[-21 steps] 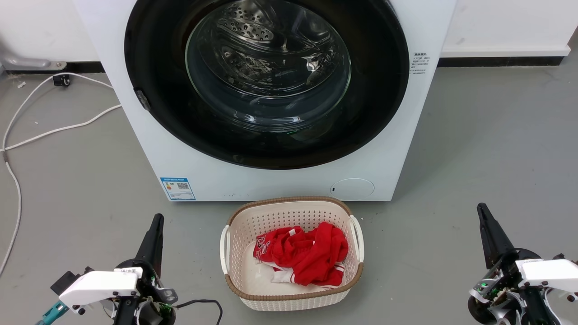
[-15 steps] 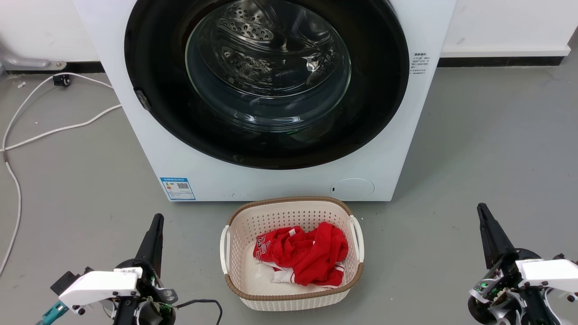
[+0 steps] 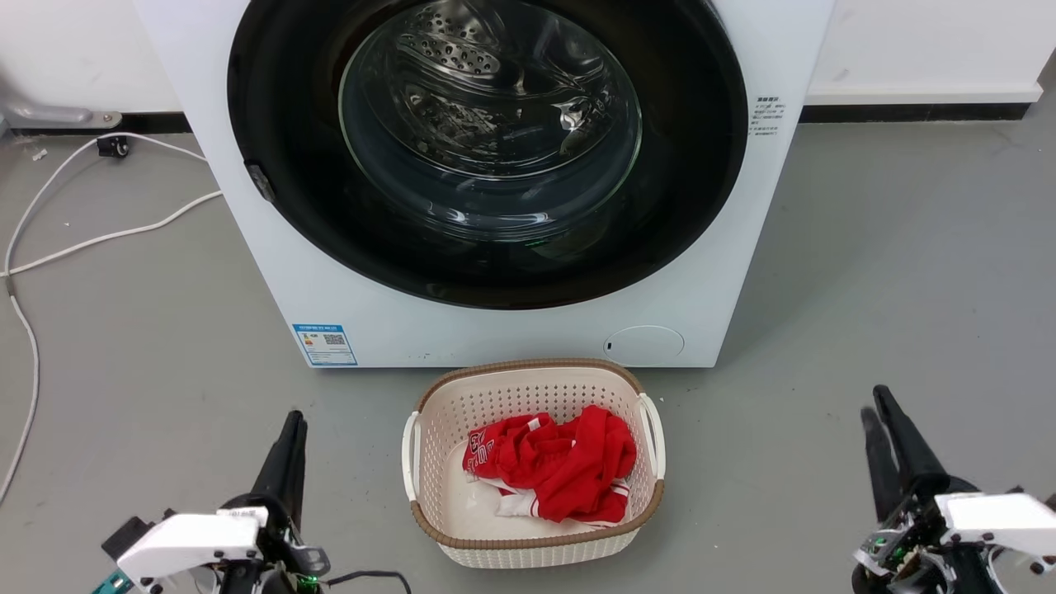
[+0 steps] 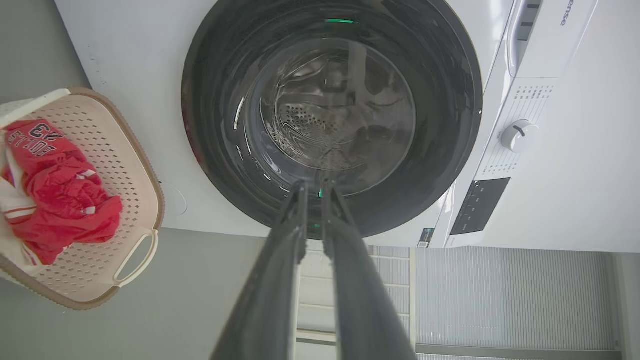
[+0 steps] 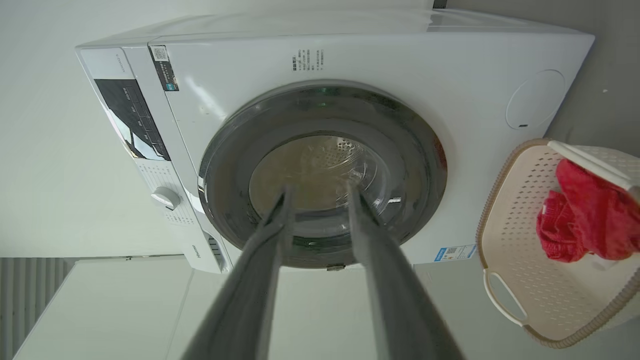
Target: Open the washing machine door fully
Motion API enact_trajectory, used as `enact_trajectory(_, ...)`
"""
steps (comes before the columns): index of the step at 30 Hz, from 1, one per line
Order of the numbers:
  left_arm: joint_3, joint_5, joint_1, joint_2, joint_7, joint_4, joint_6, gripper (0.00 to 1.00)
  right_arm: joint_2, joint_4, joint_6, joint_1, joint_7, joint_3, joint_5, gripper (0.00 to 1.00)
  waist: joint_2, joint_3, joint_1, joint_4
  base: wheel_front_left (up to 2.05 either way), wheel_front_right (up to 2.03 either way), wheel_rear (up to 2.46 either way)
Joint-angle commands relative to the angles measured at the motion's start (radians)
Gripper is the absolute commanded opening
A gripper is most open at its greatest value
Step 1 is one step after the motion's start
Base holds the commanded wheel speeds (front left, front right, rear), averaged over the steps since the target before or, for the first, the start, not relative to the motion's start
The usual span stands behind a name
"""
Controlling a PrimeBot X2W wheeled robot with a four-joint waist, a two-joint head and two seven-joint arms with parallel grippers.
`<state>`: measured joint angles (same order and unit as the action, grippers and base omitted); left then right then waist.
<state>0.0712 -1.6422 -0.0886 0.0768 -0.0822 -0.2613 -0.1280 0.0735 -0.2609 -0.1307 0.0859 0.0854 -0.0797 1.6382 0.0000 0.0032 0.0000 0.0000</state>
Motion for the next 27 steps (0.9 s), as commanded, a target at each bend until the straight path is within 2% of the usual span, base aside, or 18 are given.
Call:
enact_trajectory(1, -0.008, 0.006, -0.006, 0.0, 0.009, 0.013, 0.0, 1.0, 0.0, 0.018, 0.0, 0.004, -0.01, 0.004, 0.001, 1.0, 0.0, 0.0, 0.0, 0.0, 0.0, 0.0, 0.0)
enact_trajectory(9, -0.04, 0.023, -0.005, -0.003, 0.048, 0.05, -0.001, 1.0, -0.002, 0.062, 0.0, -0.008, -0.049, 0.024, -0.01, 1.0, 0.0, 0.003, 0.0, 0.001, 0.0, 0.0, 0.0)
enact_trajectory(17, -0.038, 0.059, -0.004, -0.005, 0.078, 0.102, -0.001, 1.0, -0.004, 0.095, 0.0, -0.015, -0.079, 0.033, -0.077, 1.0, 0.0, 0.005, 0.0, 0.002, 0.0, 0.0, 0.0)
enact_trajectory(23, -0.036, 0.142, -0.005, -0.007, 0.102, 0.149, -0.001, 1.0, -0.006, 0.128, 0.0, -0.018, -0.103, 0.041, -0.206, 1.0, 0.0, 0.006, 0.0, 0.005, 0.0, 0.0, 0.0)
enact_trajectory(26, -0.041, 0.21, -0.008, -0.007, 0.113, 0.171, -0.001, 1.0, -0.006, 0.15, 0.0, -0.019, -0.114, 0.043, -0.292, 1.0, 0.0, 0.007, 0.0, 0.005, 0.0, 0.0, 0.0)
enact_trajectory(27, -0.048, 0.266, -0.009, -0.008, 0.12, 0.183, -0.001, 1.0, -0.007, 0.167, 0.0, -0.02, -0.121, 0.044, -0.353, 1.0, 0.0, 0.007, 0.0, 0.006, 0.0, 0.0, 0.0)
